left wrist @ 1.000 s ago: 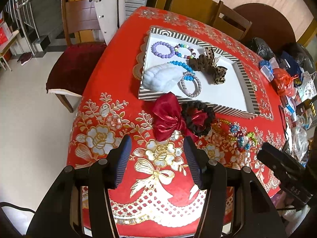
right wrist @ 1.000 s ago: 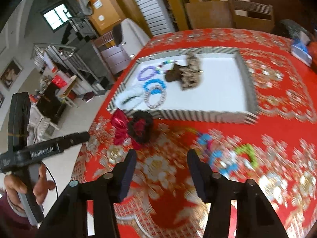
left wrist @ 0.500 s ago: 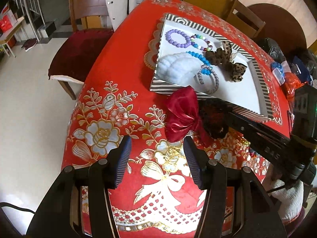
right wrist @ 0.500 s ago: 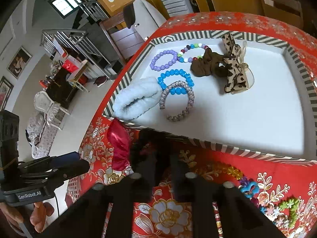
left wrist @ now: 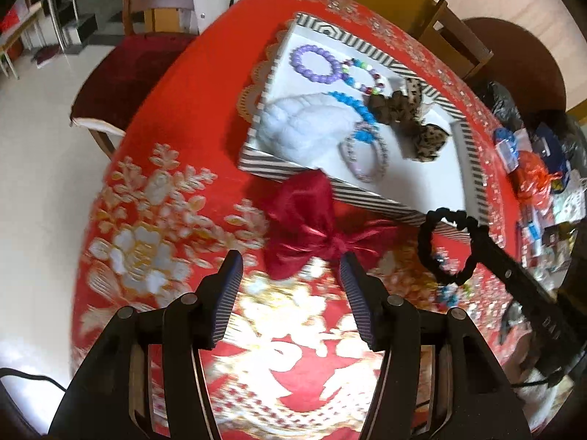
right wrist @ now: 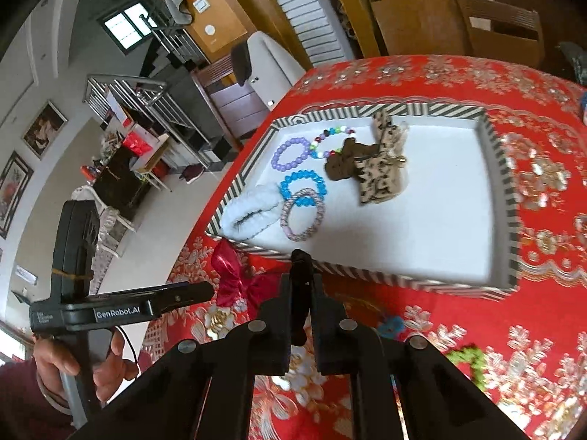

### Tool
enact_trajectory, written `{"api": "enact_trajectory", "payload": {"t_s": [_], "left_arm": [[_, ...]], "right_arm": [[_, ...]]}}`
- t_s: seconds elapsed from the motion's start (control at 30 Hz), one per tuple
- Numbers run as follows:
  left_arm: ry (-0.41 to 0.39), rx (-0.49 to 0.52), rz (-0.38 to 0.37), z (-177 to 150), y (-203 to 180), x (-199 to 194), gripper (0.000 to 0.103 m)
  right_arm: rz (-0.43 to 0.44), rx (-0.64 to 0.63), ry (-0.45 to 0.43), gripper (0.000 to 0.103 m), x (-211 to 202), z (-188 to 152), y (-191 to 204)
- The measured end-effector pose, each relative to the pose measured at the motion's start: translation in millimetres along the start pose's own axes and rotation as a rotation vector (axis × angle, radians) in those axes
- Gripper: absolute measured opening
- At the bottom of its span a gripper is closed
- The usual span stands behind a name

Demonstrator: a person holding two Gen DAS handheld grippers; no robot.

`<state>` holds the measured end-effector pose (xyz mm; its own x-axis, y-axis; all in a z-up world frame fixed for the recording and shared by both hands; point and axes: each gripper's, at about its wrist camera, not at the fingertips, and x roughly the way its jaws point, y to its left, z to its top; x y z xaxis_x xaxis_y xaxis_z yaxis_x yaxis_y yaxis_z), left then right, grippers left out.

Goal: Organize jewelry
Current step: 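Grasp the red satin bow with the left tool while the right tool grasps the black scrunchie, then lower the red bow into the tray with the left tool while the right tool drops the black scrunchie there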

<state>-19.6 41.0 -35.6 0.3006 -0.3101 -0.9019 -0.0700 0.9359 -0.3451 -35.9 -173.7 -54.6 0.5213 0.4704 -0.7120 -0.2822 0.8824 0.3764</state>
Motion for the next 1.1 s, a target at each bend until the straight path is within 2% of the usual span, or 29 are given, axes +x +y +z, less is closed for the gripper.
{"api": "enact_trajectory", "payload": {"t_s": [0.03, 0.2, 0.37, 0.47, 0.6, 0.73, 0.8, 0.97, 1.1], "left_arm": [[0.012, -0.013, -0.012, -0.6, -3.9, 1.2, 0.063], [0.049, -0.152, -0.015, 2.9, -14.9, 11.0, 0.067], [0.055, -0.263, 0.048, 11.7, -19.2, 25.9, 0.070], [0.087, -0.282, 0.099, 13.5, -22.9, 41.1, 0.070], [0.075, -0.269, 0.130, 15.0, -27.5, 46.0, 0.071], [0.101, -0.190, 0.102, 14.8, -25.7, 46.7, 0.070], [0.133, -0.145, 0.116, 11.8, -20.0, 44.0, 0.069], [0.153, -0.186, 0.096, 8.0, 2.9, 31.4, 0.069], [0.139, -0.248, 0.040, 7.3, 9.3, 20.2, 0.070]], "right_arm": [[-0.001, 0.004, -0.002, 0.008, -2.7, -1.0, -1.3], [0.005, 0.060, -0.033, 0.008, -18.5, -4.8, -16.6], [0.009, 0.080, -0.044, 0.008, -26.6, -6.2, -26.1], [0.011, 0.094, -0.050, 0.008, -30.4, -5.3, -32.0], [0.016, 0.109, -0.045, 0.008, -31.8, -3.7, -40.9], [0.027, 0.107, -0.039, 0.008, -30.8, 0.3, -42.2], [0.039, 0.102, -0.040, 0.008, -31.3, 2.1, -40.7], [0.055, 0.084, -0.029, 0.008, -25.7, 7.6, -35.2], [0.069, 0.070, -0.020, 0.008, -21.3, 10.9, -29.4]]}}
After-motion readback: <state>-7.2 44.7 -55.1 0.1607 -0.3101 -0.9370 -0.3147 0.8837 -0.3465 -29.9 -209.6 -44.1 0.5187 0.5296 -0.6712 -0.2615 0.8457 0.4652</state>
